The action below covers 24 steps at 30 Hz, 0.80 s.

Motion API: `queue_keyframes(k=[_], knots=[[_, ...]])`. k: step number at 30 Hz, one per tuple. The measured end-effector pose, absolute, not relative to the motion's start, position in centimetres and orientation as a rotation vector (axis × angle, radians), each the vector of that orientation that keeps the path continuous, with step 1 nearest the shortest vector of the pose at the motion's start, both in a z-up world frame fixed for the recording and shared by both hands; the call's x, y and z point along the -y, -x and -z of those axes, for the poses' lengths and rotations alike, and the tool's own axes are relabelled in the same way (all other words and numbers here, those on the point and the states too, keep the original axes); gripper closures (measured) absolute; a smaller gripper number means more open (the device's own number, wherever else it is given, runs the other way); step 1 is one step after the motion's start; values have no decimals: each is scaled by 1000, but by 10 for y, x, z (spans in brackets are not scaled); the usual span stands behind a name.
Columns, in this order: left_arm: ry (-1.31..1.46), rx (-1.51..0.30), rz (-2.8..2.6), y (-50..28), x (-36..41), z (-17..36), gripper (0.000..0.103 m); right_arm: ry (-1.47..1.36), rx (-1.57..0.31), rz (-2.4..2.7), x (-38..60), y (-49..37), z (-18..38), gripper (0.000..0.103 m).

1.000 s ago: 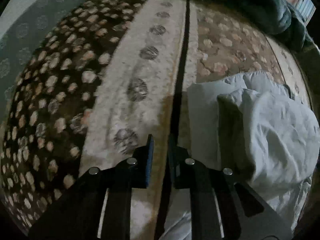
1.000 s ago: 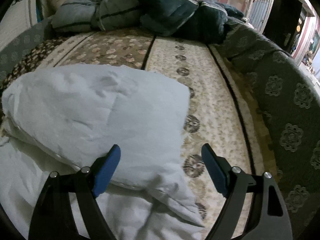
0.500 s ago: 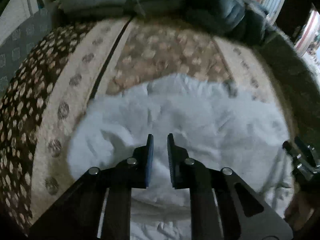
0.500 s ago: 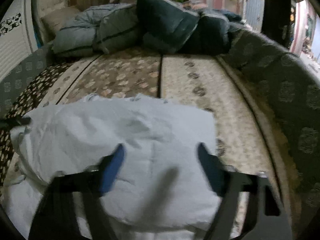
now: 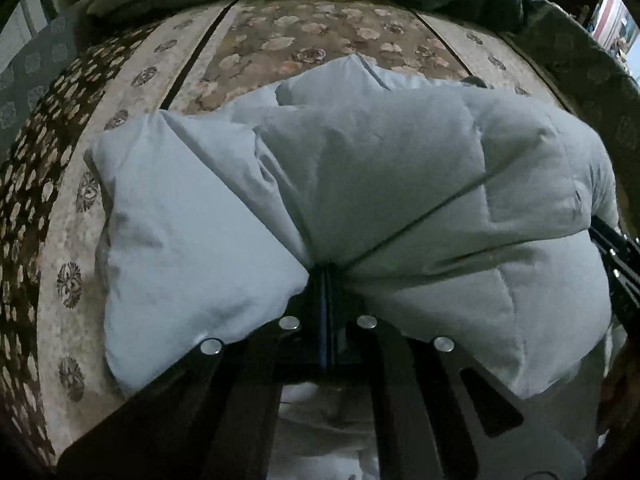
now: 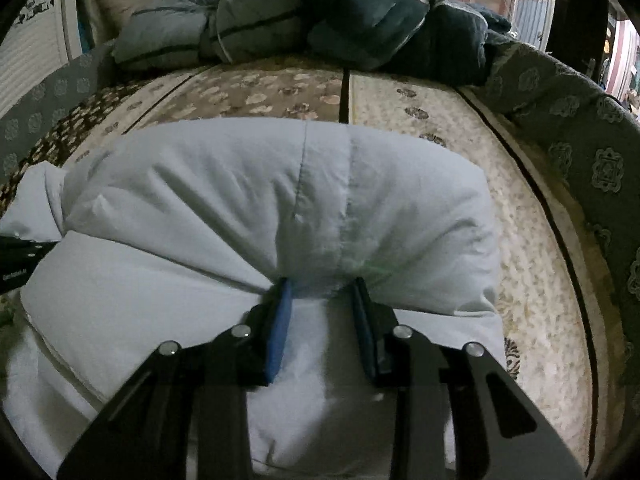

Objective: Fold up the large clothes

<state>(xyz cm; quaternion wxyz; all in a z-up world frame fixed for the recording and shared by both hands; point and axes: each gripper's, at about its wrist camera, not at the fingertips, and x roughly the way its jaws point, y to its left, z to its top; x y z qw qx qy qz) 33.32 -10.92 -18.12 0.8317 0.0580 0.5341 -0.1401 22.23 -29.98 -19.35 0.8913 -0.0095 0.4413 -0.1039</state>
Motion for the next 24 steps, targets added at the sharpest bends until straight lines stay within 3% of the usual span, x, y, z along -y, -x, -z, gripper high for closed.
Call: queue_keyframes(k=[24], knots=[[-155, -1208, 262, -364, 126, 202, 101, 33, -1001, 174, 309, -264, 214, 72]])
